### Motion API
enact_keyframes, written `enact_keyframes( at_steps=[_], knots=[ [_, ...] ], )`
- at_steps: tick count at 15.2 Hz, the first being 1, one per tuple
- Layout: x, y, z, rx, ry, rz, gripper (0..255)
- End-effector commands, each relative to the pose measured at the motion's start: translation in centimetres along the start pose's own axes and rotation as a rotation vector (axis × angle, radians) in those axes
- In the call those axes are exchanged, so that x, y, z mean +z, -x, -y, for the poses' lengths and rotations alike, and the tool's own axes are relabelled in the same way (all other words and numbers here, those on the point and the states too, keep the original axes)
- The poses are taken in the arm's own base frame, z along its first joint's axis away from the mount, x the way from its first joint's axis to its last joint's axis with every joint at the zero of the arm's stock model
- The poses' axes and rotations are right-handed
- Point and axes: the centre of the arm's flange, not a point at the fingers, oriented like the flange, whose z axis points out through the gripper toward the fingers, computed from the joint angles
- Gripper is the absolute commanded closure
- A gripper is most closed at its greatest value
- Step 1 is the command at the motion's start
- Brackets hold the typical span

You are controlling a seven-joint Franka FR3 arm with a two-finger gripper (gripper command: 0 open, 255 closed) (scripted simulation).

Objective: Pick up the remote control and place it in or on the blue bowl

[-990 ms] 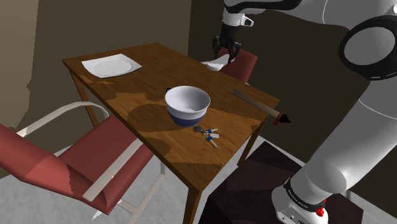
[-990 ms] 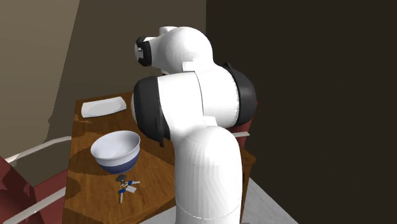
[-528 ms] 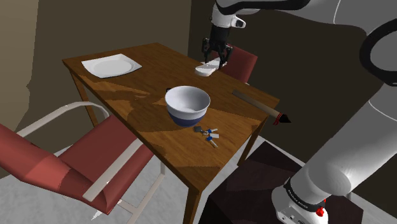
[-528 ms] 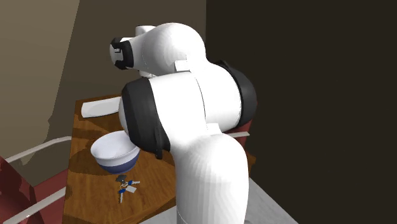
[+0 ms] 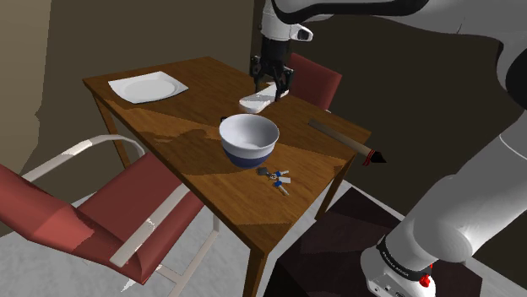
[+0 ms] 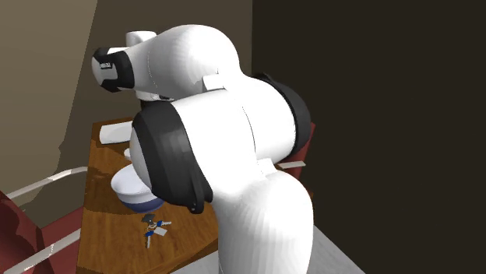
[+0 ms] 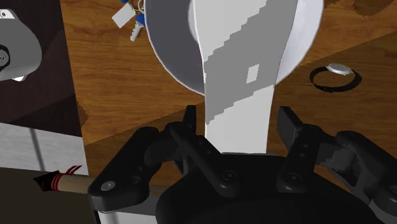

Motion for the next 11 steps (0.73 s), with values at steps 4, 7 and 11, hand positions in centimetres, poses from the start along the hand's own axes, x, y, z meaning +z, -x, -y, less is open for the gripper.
enact_keyframes(
  at_steps=[4, 7, 11],
  knots=[
    [0.1, 6.7, 0.0, 0.001, 0.000, 0.000, 255],
    [1.2, 7.7, 0.0, 0.001, 0.000, 0.000, 255],
    [3.3, 7.7, -0.1, 0.001, 0.000, 0.000, 255]
  ],
)
